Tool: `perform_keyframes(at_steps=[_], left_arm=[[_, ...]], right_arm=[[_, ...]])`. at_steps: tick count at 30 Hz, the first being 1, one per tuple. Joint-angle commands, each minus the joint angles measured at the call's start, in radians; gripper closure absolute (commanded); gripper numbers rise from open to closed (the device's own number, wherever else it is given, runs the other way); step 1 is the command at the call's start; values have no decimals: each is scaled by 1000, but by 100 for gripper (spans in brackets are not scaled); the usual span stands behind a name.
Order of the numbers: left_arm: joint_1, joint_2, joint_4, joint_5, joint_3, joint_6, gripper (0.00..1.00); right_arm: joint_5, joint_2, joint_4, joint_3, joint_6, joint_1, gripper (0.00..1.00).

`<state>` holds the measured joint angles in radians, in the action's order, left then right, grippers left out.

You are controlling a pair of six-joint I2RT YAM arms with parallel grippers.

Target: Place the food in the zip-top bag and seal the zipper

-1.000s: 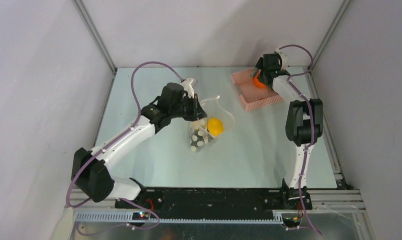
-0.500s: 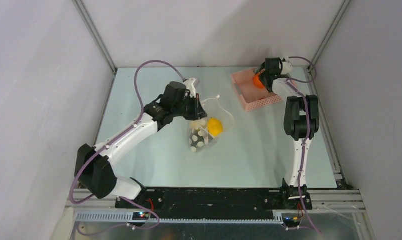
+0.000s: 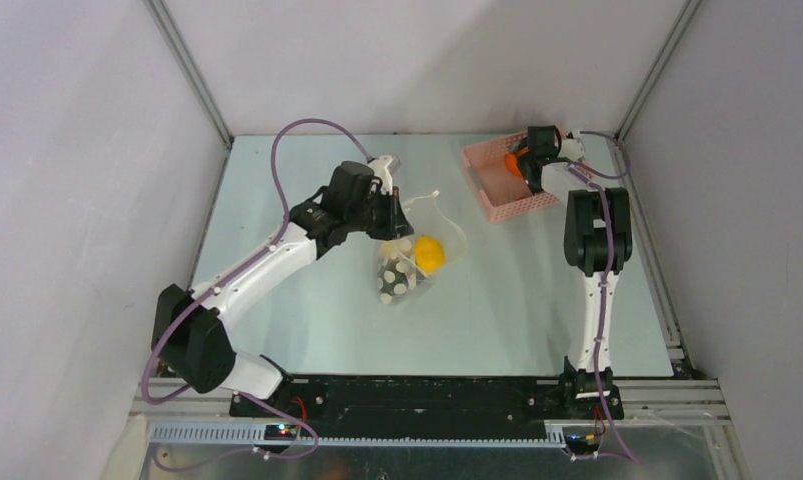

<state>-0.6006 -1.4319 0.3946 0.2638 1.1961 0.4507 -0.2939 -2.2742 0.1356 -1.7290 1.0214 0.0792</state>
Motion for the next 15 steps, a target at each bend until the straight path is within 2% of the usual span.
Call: perform_keyframes(at_steps=[1, 15], left_arm=[[5, 6, 16, -32, 52, -32, 100], [6, -13, 32, -36, 72, -40, 100]], right_arm=[[-62, -37, -12, -50, 63, -3, 1], [-49, -117, -72, -101, 92, -6, 1]])
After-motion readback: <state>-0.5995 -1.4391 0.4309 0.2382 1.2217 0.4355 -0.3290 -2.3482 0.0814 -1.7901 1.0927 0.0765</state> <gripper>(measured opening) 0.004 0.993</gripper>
